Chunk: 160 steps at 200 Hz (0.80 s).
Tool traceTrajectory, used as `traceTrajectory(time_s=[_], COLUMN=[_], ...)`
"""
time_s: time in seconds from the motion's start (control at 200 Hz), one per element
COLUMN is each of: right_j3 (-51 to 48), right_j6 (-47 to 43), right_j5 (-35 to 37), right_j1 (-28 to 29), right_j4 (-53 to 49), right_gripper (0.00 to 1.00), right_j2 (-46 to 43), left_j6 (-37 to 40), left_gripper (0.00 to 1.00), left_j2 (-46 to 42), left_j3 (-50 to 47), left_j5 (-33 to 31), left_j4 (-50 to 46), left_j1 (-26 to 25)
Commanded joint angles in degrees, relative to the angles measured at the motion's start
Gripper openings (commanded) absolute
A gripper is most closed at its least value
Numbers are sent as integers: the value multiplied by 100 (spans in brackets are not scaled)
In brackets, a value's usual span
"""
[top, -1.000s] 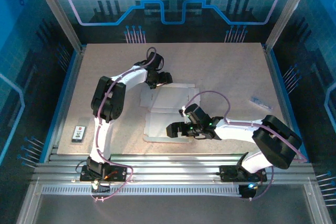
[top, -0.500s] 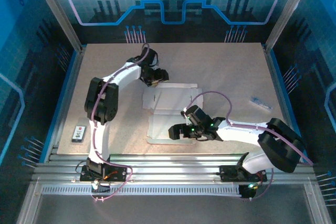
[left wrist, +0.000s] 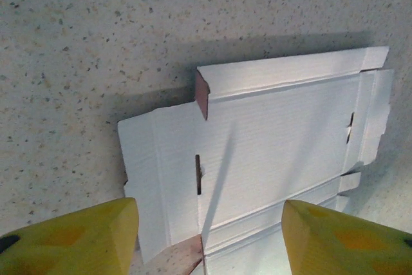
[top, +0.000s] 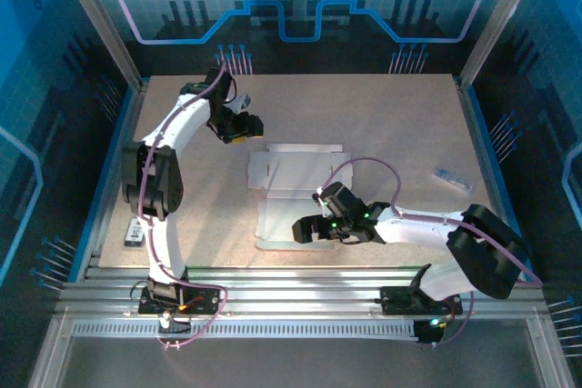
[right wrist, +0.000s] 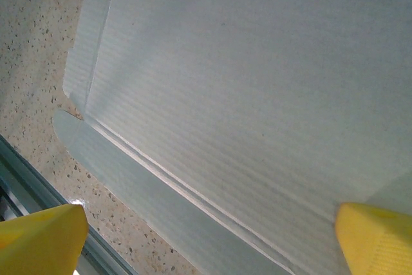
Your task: Fold the paper box
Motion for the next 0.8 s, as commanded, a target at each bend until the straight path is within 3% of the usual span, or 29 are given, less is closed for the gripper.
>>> traceTrajectory(time_s=[0.0, 0.635, 0.796], right_j3=[76, 168, 198], right_j6=[-128, -210, -220], right_j5=[-20, -100, -91], right_j1=[93, 127, 133], right_j4=[-207, -157, -183], right_gripper=[100, 100, 100], right_j2=[65, 431, 517], left_j6=[475, 716, 782], left_gripper=[59, 49, 40], left_j2=[337, 1765, 1948], left_j3=[172, 1170, 1407], left_j5=[111, 91, 167], left_j4=[-627, -1263, -1437], left_j1=[16, 45, 45])
